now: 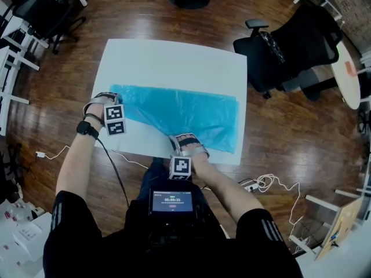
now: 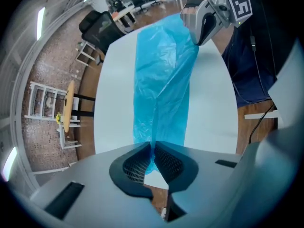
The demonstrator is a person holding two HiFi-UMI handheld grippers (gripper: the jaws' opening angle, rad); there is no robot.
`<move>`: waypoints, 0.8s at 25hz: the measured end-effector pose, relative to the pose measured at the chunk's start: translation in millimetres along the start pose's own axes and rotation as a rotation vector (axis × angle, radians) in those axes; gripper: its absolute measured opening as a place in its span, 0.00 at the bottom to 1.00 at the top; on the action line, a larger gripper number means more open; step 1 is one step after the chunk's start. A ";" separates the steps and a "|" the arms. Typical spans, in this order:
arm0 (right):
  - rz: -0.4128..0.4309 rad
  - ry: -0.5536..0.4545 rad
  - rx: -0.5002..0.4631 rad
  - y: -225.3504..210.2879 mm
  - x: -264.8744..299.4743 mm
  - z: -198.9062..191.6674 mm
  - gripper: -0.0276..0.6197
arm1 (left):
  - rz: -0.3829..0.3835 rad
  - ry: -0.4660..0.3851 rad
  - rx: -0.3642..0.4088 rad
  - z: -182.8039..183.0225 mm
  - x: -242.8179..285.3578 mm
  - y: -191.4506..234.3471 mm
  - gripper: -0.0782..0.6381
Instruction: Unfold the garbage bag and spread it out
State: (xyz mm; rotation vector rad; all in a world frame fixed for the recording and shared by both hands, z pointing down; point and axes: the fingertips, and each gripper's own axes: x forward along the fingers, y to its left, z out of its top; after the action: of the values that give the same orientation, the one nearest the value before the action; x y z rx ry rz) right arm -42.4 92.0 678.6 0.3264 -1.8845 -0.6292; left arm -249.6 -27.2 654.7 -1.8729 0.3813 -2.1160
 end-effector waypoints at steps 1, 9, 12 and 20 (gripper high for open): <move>0.000 0.000 0.003 -0.6 0.2 -0.7 0.09 | 0.008 -0.005 0.002 0.4 1.4 -1.8 0.14; -0.003 -0.021 0.049 -12.6 -6.5 -0.2 0.12 | 0.127 -0.047 -0.028 -1.6 -3.7 -8.2 0.13; -0.030 -0.047 0.083 -22.9 -15.3 2.1 0.14 | 0.198 -0.067 -0.059 -5.6 -14.2 -7.7 0.13; -0.086 -0.148 0.224 -49.8 -53.7 0.7 0.21 | 0.360 -0.149 -0.151 -5.6 -46.5 -20.6 0.13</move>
State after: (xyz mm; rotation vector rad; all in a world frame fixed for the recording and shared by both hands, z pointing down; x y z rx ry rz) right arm -25.3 78.0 608.8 0.5200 -2.0975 -0.5115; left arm -250.8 9.7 619.3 -1.8599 0.7960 -1.7419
